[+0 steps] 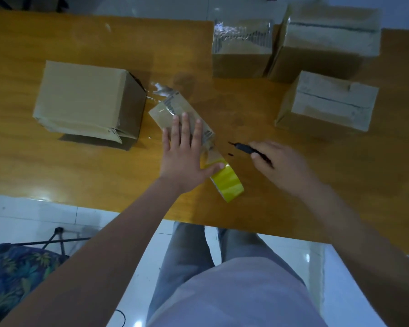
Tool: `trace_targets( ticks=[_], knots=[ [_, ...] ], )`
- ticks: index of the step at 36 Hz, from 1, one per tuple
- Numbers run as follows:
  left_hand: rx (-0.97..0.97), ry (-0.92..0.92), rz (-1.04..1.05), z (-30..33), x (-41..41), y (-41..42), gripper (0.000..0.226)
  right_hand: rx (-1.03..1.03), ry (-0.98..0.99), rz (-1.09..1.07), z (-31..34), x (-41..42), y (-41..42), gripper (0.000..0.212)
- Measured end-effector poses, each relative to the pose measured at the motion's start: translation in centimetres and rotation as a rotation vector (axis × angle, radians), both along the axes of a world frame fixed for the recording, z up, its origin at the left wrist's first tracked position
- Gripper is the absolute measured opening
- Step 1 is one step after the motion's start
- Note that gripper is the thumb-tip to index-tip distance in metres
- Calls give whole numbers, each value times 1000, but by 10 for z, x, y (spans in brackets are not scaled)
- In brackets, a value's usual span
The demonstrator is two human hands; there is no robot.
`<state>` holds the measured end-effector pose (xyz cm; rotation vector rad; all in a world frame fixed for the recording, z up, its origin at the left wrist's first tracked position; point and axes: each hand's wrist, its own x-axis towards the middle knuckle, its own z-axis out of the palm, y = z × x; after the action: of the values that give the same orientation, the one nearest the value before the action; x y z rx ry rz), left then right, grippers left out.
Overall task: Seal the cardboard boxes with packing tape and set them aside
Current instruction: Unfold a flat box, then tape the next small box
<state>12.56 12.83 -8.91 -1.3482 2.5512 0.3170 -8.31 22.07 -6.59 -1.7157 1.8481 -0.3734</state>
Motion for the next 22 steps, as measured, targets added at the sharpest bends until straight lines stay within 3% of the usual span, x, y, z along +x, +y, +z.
trace_targets(
  ticks=[3, 9, 14, 22],
  knots=[
    [-11, 12, -1, 0, 0, 0, 110, -11, 135, 248, 17, -1, -22, 35],
    [-26, 0, -2, -1, 0, 0, 110, -28, 329, 436, 12, 10, -55, 39],
    [-15, 8, -8, -2, 1, 0, 111, 145, 512, 310, -13, 3, -64, 40],
    [-19, 43, 3, -3, 1, 1, 111, 162, 441, -94, -56, 6, -28, 33]
  ],
)
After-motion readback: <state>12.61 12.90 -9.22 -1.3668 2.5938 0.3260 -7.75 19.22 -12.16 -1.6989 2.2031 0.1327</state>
